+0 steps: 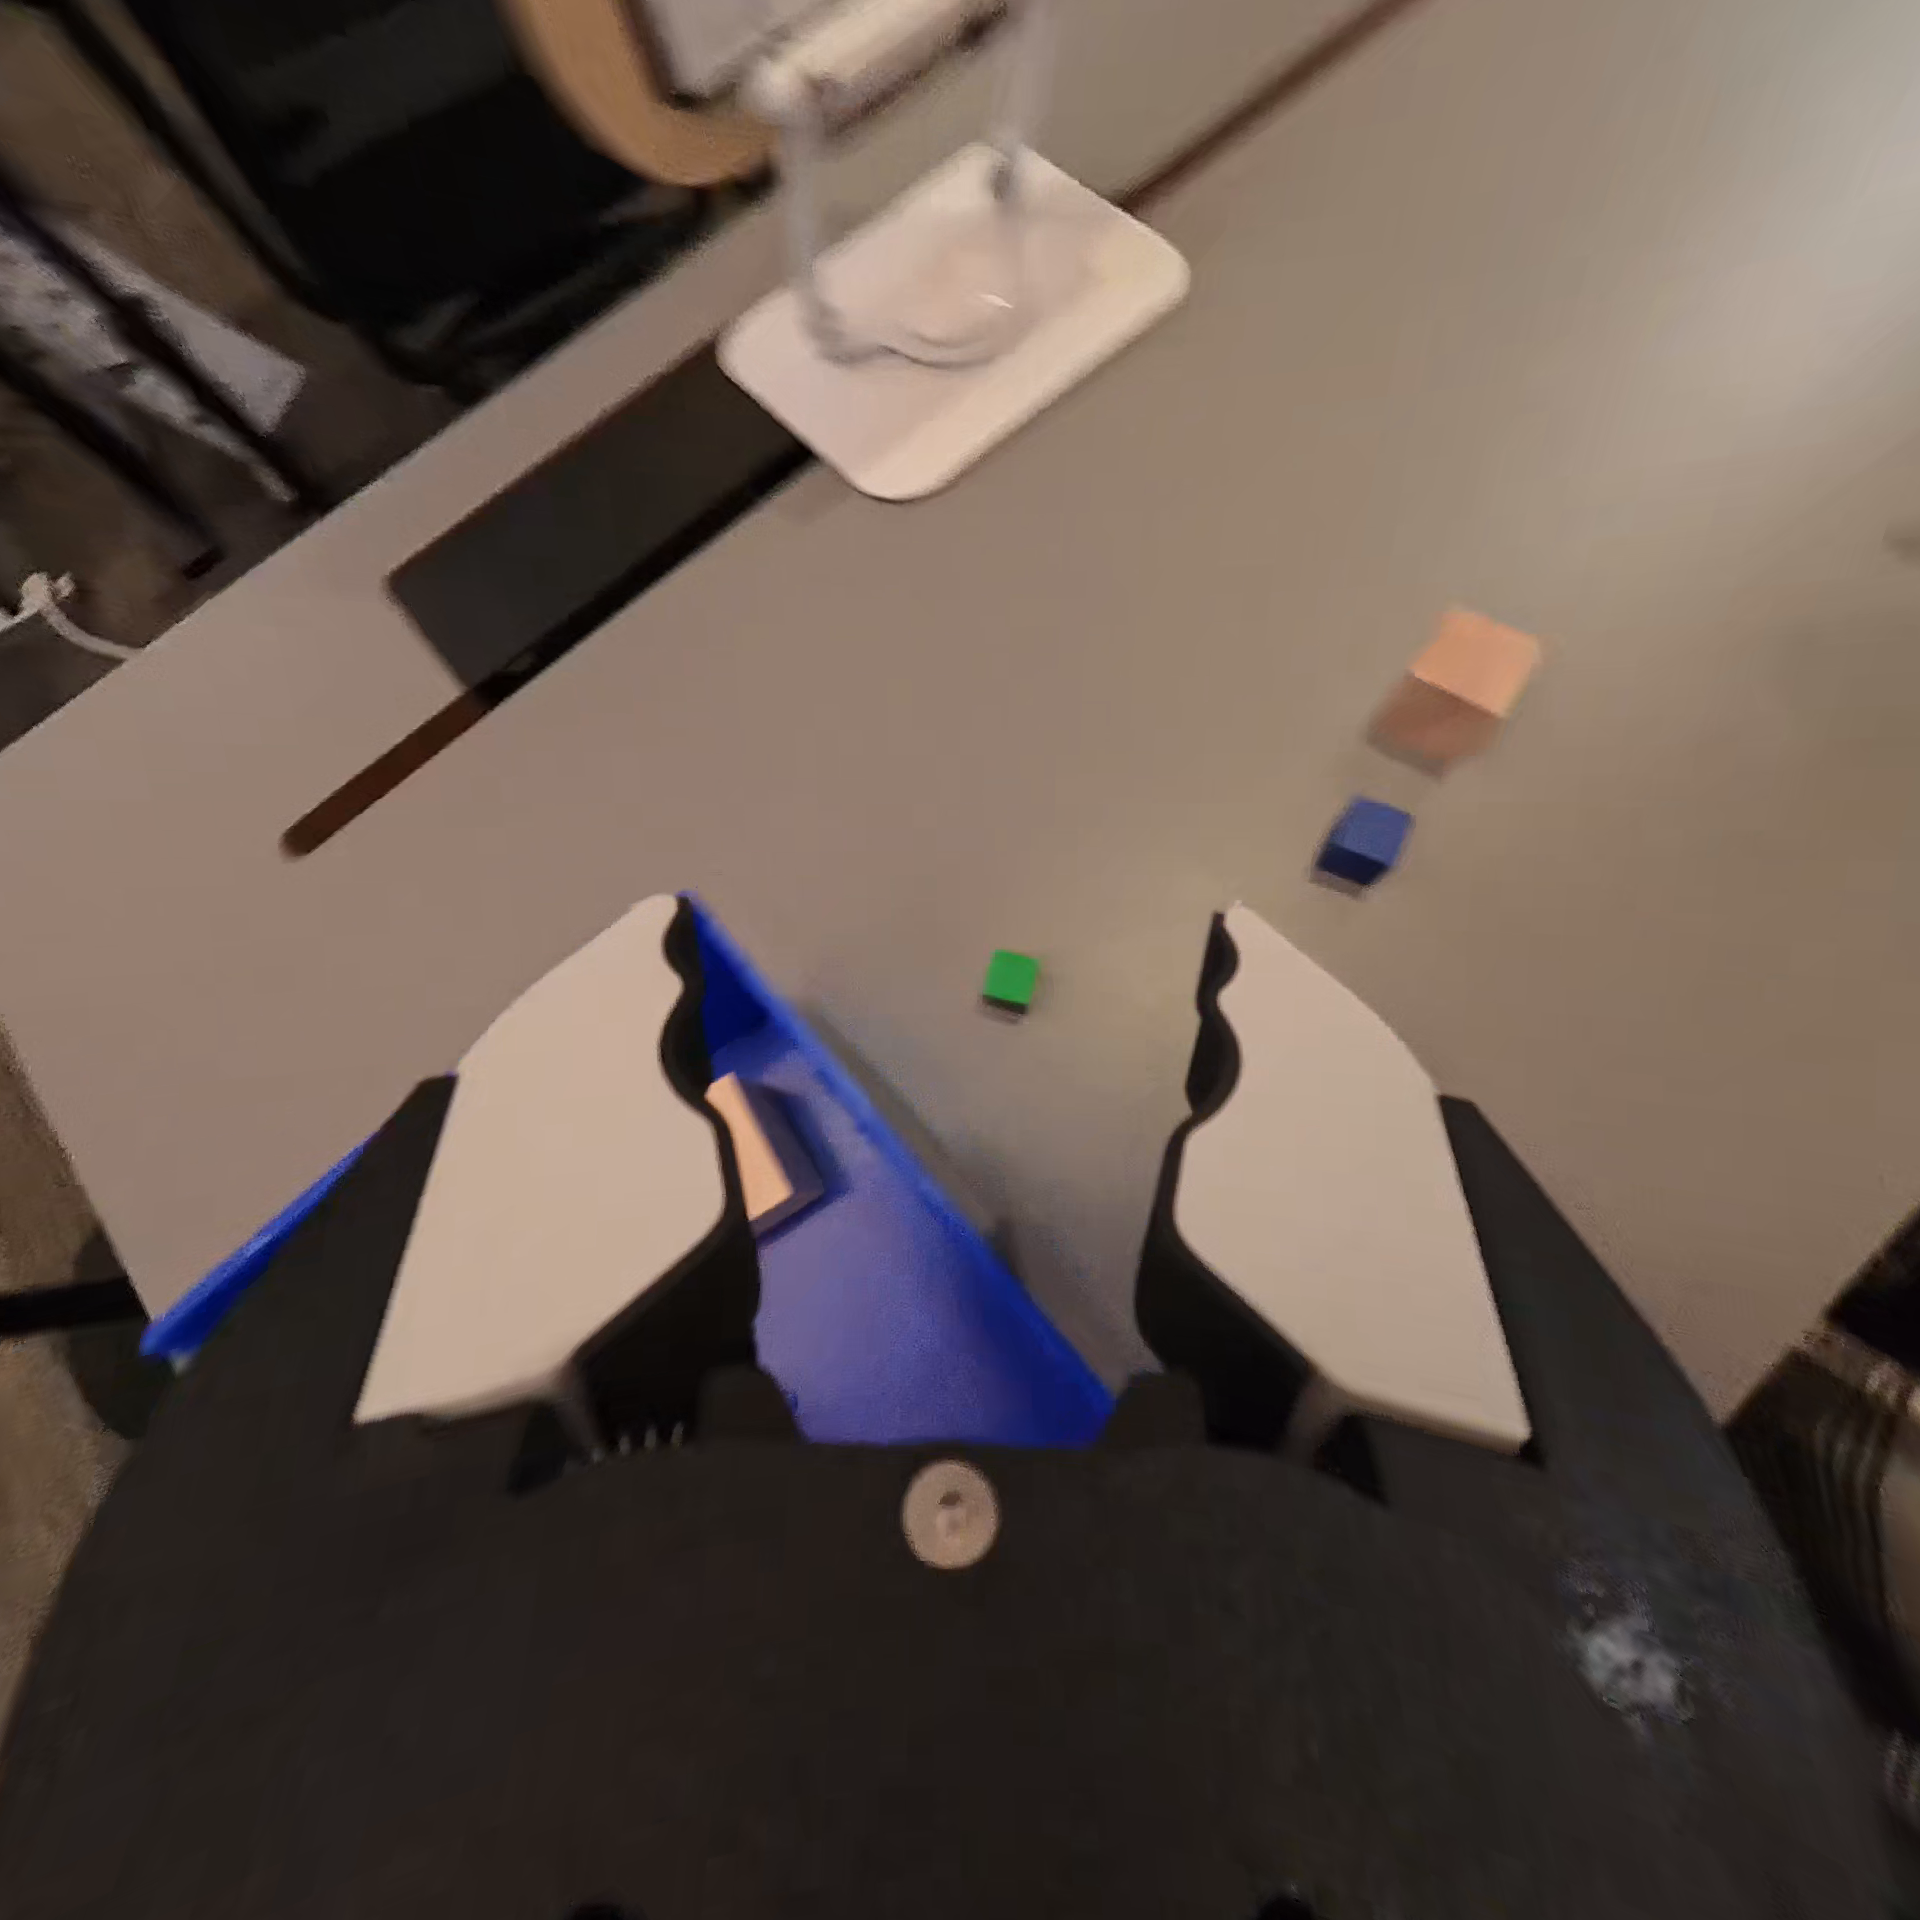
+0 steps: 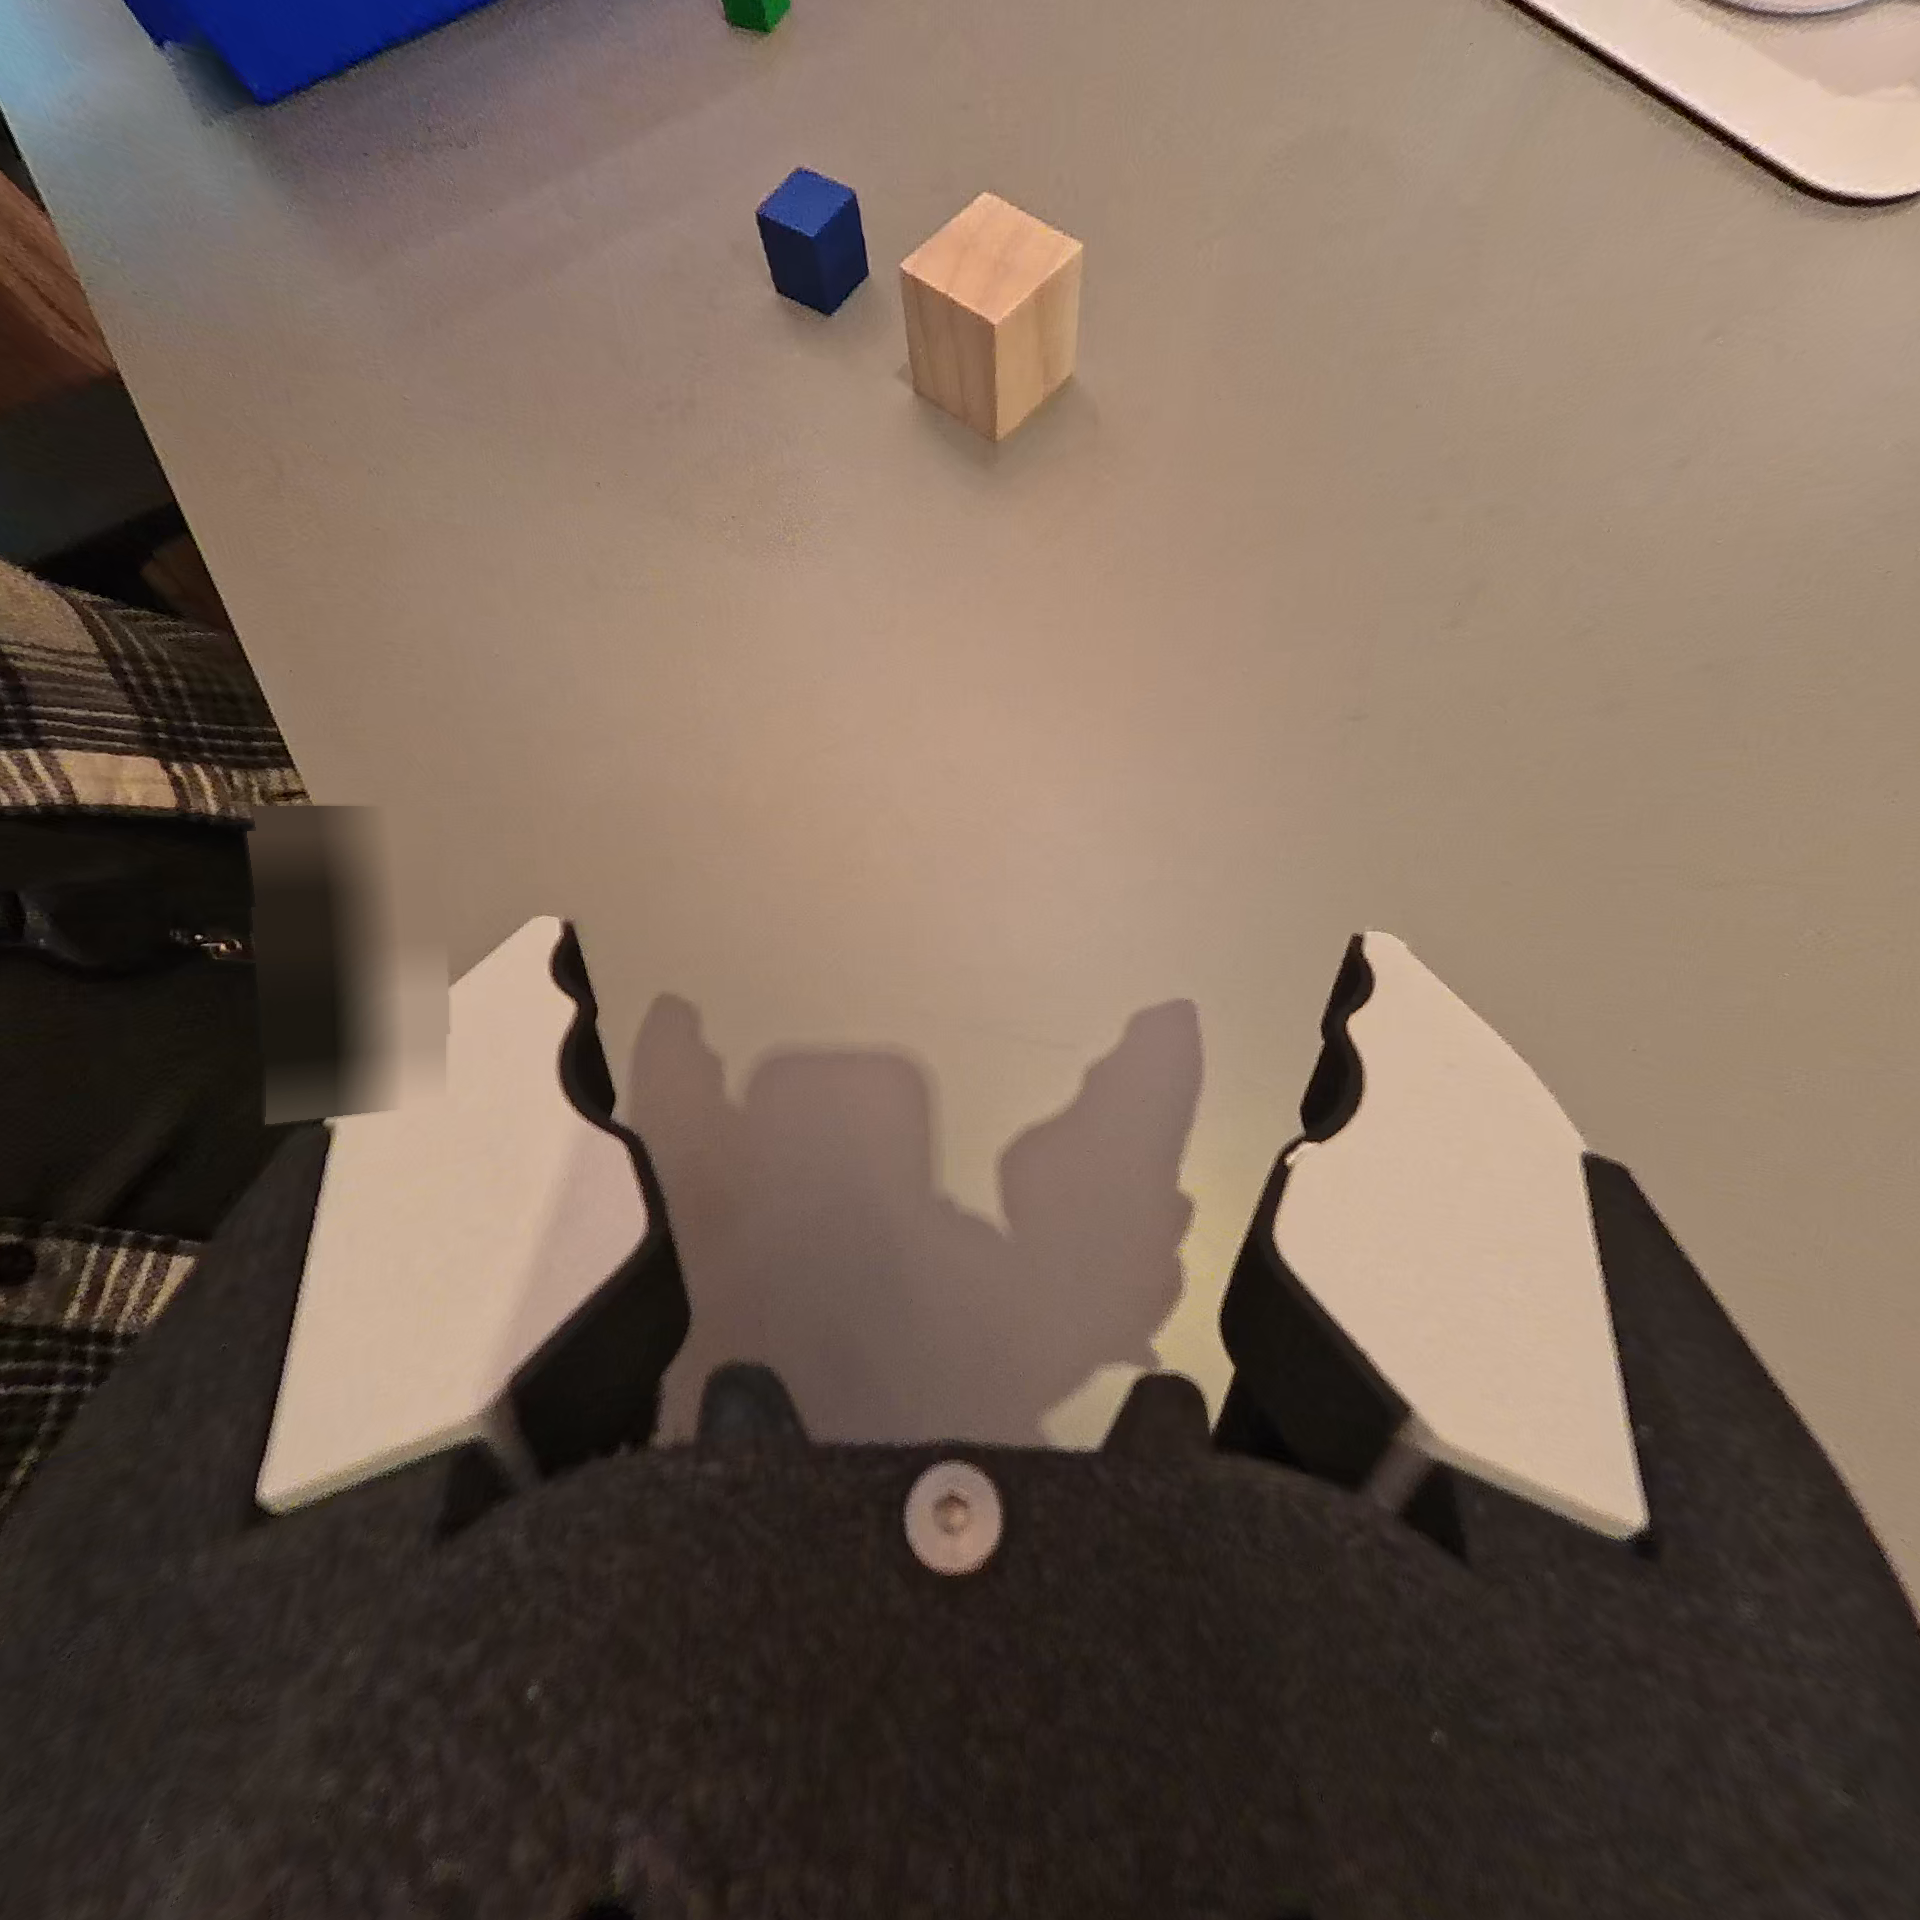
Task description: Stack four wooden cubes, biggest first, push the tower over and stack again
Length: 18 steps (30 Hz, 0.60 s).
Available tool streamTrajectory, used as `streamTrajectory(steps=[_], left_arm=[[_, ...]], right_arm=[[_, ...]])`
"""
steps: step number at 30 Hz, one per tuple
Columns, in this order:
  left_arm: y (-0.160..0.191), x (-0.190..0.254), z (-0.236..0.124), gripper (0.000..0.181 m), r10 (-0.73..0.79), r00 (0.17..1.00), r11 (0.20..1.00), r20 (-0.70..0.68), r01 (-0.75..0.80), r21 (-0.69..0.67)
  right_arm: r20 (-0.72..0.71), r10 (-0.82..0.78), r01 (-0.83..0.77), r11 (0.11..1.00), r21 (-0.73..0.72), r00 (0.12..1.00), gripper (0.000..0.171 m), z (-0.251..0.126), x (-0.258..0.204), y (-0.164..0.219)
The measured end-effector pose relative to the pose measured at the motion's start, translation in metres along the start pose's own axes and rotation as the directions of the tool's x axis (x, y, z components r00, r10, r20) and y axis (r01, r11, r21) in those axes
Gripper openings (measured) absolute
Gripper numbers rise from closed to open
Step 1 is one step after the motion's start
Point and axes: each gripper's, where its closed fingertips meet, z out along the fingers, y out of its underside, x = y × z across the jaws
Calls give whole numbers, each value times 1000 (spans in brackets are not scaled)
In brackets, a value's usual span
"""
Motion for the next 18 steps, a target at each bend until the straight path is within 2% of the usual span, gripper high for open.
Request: streamTrajectory(steps=[2,5,9,13,18], left_arm=[[-8,42,23,93,124,990,989,-68,-129,-79],[-18,104,65,92,241,953,956,-184,-266,-122],[-8,172,129,93,380,872,880,-309,-444,-171],[12,200,186,90,418,827,820,-376,-522,-235],[19,214,221,79,316,839,863,-444,-448,-233]], right_arm=[[1,1,-1,1000,-5,1000,130,1,-1,1],[1,-2,2,1000,-5,1000,130,0,-4,1],[-10,3,-3,1000,-3,1000,130,-7,-3,4],[-21,11,-11,1000,1,1000,130,-14,-2,8],[-32,24,-24,1000,-2,999,130,-20,1,16]])
